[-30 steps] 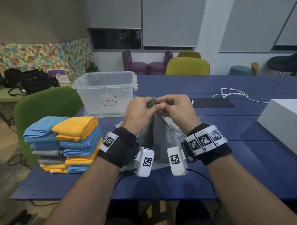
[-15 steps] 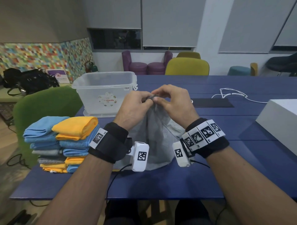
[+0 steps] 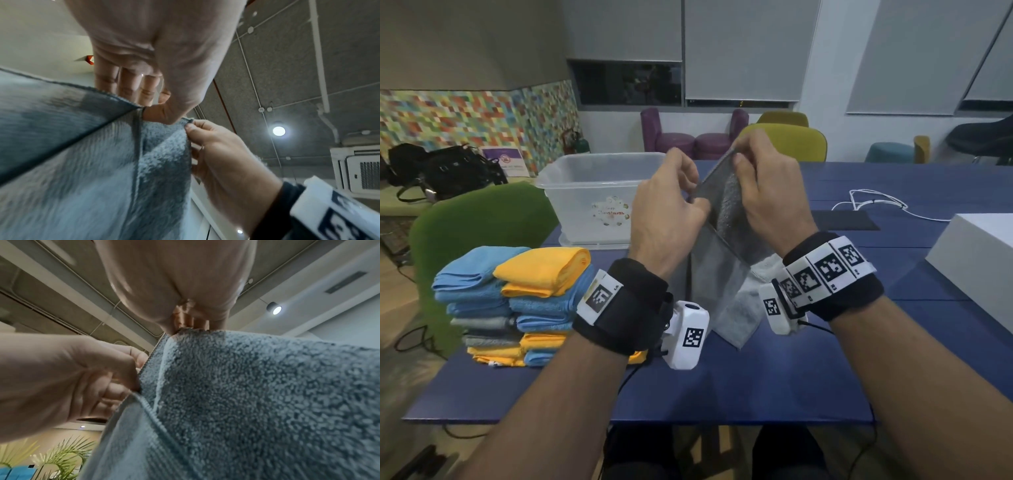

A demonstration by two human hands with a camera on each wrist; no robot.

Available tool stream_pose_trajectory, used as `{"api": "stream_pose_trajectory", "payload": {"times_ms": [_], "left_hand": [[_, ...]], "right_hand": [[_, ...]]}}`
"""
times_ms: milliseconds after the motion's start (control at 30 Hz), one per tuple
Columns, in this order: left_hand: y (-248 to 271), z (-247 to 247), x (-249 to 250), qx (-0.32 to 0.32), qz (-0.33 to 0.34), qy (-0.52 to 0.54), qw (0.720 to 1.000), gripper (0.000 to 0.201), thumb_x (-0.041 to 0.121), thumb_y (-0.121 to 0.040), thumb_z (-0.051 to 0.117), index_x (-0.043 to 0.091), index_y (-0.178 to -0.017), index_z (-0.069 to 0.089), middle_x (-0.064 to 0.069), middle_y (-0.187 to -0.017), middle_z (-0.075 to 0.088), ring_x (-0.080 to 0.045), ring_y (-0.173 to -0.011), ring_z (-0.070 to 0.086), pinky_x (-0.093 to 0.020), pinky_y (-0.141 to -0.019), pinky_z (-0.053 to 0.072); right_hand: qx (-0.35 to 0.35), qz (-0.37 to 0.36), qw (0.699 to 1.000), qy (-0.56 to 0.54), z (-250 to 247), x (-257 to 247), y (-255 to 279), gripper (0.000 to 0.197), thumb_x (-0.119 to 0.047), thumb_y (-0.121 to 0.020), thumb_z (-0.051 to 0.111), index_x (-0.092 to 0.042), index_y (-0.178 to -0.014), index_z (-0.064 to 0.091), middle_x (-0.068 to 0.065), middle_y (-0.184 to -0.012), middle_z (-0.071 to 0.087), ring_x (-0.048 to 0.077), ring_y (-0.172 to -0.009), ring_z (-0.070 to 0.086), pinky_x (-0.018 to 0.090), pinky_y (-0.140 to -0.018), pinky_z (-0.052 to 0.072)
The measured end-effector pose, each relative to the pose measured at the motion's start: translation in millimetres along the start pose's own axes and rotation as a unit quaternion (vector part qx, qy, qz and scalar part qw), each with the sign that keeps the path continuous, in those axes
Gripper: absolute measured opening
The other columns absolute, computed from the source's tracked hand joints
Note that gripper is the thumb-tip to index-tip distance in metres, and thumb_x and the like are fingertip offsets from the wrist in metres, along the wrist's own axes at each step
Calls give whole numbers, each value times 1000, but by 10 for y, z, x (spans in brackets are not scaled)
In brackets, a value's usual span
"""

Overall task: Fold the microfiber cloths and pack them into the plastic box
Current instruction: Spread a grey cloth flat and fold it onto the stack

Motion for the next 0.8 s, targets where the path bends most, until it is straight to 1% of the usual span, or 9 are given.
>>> {"api": "stream_pose_trajectory", "payload": {"times_ms": [200, 300, 400, 467, 533, 600, 667, 767, 800], "left_hand": [[172, 76, -75, -7, -9, -63, 998, 21, 18, -71, 64, 27, -89, 57, 7, -77, 62, -24, -70, 61, -41, -67, 51], [283, 158, -199, -34, -17, -78, 996, 17, 25, -71, 57, 24, -87, 60, 4, -75, 65, -25, -68, 62, -42, -66, 52], [428, 296, -380, -88, -40, -103, 990, 15, 29, -70, 54, 16, -75, 59, 0, -66, 59, -27, -66, 59, -44, -61, 51], [560, 391, -488, -136, -59, -104, 984, 20, 32, -69, 55, 14, -73, 62, 0, -69, 61, -24, -69, 59, -42, -63, 50], [719, 485, -607, -185, -85, -78, 976, 18, 31, -70, 59, 15, -73, 67, 1, -71, 65, -18, -69, 59, -37, -64, 48], [876, 582, -732, -235, -100, -42, 966, 23, 36, -67, 60, 16, -73, 68, 1, -70, 67, -18, -69, 61, -37, -64, 48], [1031, 677, -859, -285, -105, -25, 952, 36, 43, -62, 55, 13, -76, 68, 2, -70, 68, -20, -69, 62, -41, -65, 50], [1267, 772, -1056, -335, -133, -7, 933, 26, 32, -67, 62, 6, -72, 60, 5, -65, 58, -13, -61, 51, -40, -59, 44], [1312, 786, -1099, -341, -131, -6, 931, 23, 30, -69, 65, 8, -71, 60, 5, -67, 60, -13, -63, 55, -42, -62, 46]], "right_hand": [[28, 19, 999, -2, -186, -18, -63, 13, -15, -103, 44, -11, -105, 56, 1, -82, 64, 19, -73, 60, 39, -68, 48], [43, 29, 999, -2, -278, 11, -74, 14, -12, -104, 44, -8, -107, 57, 4, -84, 65, 17, -75, 59, 37, -68, 47], [60, 43, 997, -6, -379, 74, -75, 14, -11, -104, 43, -7, -108, 56, 3, -84, 64, 15, -75, 55, 36, -69, 45], [72, 51, 996, -13, -445, 125, -78, 14, -12, -104, 42, -7, -108, 55, 1, -85, 63, 17, -75, 57, 38, -69, 47], [84, 58, 995, -15, -516, 177, -82, 15, -12, -103, 42, -7, -109, 55, 3, -87, 64, 21, -79, 60, 42, -72, 49], [93, 66, 993, -7, -595, 236, -83, 16, -12, -103, 42, -7, -111, 55, 4, -90, 64, 21, -81, 61, 41, -73, 49], [106, 77, 991, 4, -681, 312, -81, 18, -12, -102, 43, -7, -112, 57, 2, -92, 63, 17, -82, 59, 38, -75, 49], [123, 110, 986, -14, -771, 493, -65, 19, -12, -101, 43, -7, -112, 58, -11, -89, 58, 5, -80, 54, 30, -78, 47], [123, 120, 985, -21, -787, 552, -54, 19, -12, -101, 43, -7, -112, 58, -16, -86, 56, 0, -76, 52, 26, -75, 46]]}}
Point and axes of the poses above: each hand's wrist, its own y-axis away from the middle knuckle, its own z-axis out of the palm, x = y × z, the point moved 9 cm from there along -y, towards the middle knuckle
